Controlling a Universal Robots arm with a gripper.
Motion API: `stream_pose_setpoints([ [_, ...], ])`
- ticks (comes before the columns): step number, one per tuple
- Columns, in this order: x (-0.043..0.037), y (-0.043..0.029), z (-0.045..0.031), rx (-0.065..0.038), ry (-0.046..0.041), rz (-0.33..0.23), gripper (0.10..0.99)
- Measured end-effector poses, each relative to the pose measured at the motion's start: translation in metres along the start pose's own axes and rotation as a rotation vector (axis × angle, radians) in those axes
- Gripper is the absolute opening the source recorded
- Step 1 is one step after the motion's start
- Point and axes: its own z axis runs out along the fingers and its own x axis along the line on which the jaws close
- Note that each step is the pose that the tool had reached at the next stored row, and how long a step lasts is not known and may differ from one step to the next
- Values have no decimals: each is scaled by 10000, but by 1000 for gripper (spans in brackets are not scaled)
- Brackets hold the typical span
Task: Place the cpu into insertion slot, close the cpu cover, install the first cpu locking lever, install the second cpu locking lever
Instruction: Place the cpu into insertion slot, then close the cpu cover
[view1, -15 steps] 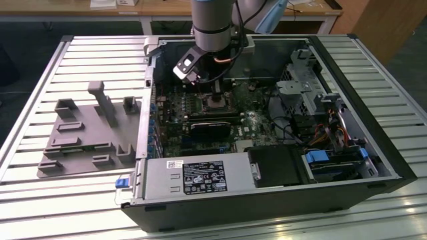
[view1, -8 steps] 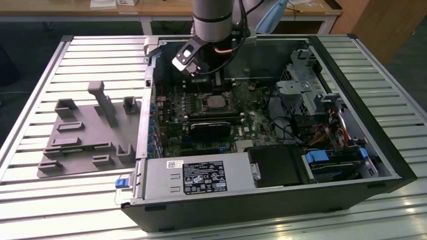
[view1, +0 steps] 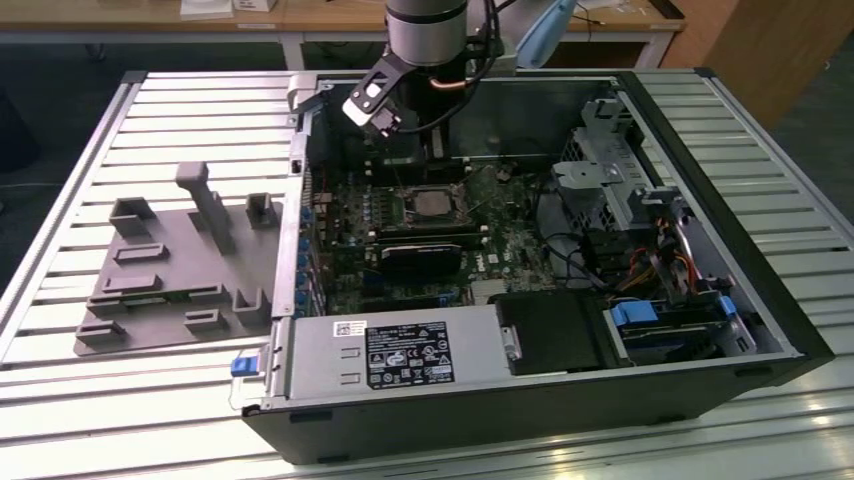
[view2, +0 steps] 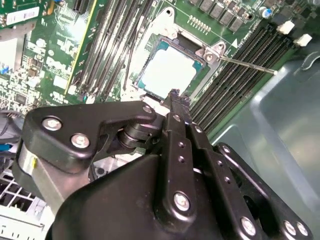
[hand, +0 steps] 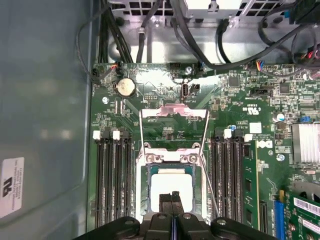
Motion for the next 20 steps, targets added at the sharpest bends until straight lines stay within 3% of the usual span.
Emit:
stream_pose_setpoints([
  [16, 0, 0, -2, 2, -6, -1, 102],
  [20, 1, 6, -59, -2, -5, 0, 102],
])
